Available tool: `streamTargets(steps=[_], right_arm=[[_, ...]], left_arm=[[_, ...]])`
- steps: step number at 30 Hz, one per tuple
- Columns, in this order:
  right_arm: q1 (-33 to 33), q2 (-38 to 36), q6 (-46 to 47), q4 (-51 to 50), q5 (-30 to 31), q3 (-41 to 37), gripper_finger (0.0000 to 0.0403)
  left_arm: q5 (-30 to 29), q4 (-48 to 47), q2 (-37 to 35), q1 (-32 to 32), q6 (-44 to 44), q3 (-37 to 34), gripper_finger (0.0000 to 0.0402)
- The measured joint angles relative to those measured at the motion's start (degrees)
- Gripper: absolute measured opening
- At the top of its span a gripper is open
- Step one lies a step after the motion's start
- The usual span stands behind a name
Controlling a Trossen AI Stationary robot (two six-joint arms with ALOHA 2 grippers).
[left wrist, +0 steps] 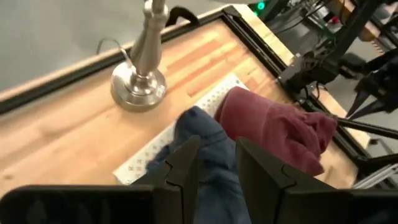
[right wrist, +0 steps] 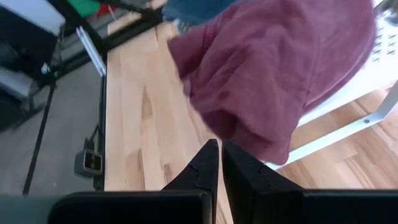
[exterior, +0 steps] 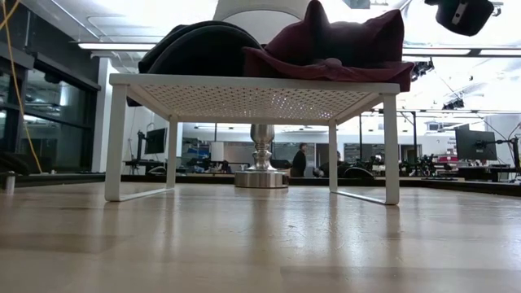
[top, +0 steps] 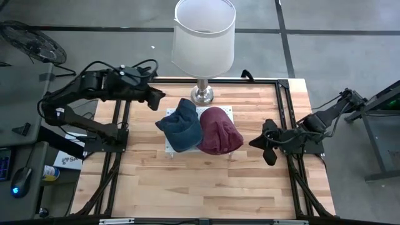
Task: Pick & Place hat
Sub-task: Return to Home Position
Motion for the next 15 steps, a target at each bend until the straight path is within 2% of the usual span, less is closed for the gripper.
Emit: streamTargets(steps=[3,7,10,15], right_arm=[[0.0,-1.4,0.6,0.0,1.4,0.0,0.0013],[0.0,-3.3,-4.0,0.2,-0.6,0.0,0.0013],[0.0,-5.0,-2.5,2.2,-1.1,0.0,0.0013],[0.0,-7.9,-1.7,3.5,4.9,0.0,0.0013]], left_arm=[[-0.7,-0.3,-1.0,0.0,3.4,0.0,0.0102],[-0.8,-1.0,-1.9,0.0,10.1,0.0,0.0102],[-1.6,-2.8,-2.3,0.0,12.2,0.0,0.0102],[-6.0,-6.3,-2.9,0.0,16.4,-0.4,0.0102]])
